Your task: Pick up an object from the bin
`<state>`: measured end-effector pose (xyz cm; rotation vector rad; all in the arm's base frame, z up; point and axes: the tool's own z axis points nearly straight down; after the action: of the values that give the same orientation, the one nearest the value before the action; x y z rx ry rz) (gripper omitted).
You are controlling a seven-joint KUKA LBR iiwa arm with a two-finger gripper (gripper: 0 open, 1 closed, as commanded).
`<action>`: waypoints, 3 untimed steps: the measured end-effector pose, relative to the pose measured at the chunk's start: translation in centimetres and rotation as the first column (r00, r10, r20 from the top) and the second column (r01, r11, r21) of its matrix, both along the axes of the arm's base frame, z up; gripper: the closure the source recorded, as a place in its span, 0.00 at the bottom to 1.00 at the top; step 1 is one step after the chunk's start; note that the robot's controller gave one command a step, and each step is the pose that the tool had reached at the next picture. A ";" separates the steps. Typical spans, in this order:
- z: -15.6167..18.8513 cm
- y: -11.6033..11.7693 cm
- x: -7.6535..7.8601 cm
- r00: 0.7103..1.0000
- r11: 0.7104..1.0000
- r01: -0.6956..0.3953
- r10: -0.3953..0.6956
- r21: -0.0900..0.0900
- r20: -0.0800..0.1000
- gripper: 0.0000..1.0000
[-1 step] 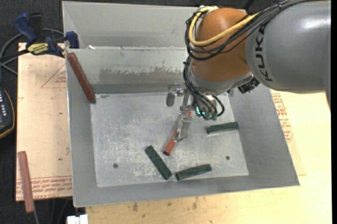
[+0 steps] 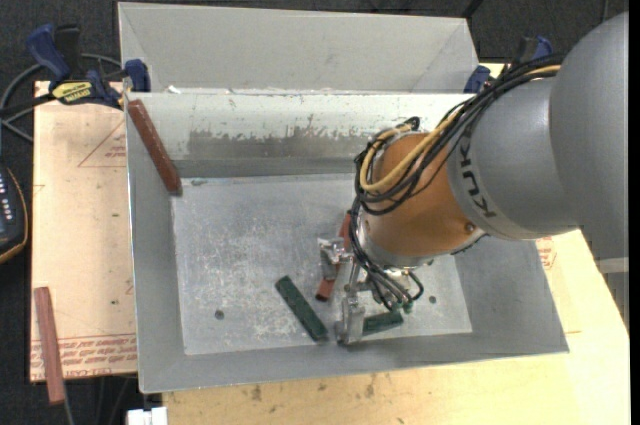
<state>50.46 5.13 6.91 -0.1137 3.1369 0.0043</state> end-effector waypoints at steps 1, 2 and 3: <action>0.5 0.0 0.2 1.000 1.000 0.000 0.000 0.001 0.006 1.00; 0.2 0.0 0.1 1.000 1.000 0.000 0.000 -0.001 0.002 0.00; 1.9 3.3 4.6 0.957 0.957 0.290 -0.290 0.001 0.003 0.00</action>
Offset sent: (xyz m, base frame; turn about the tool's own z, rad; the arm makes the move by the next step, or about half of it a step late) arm 0.0000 0.0000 0.0000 0.0000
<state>55.01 8.42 8.78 0.3475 3.1157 0.0046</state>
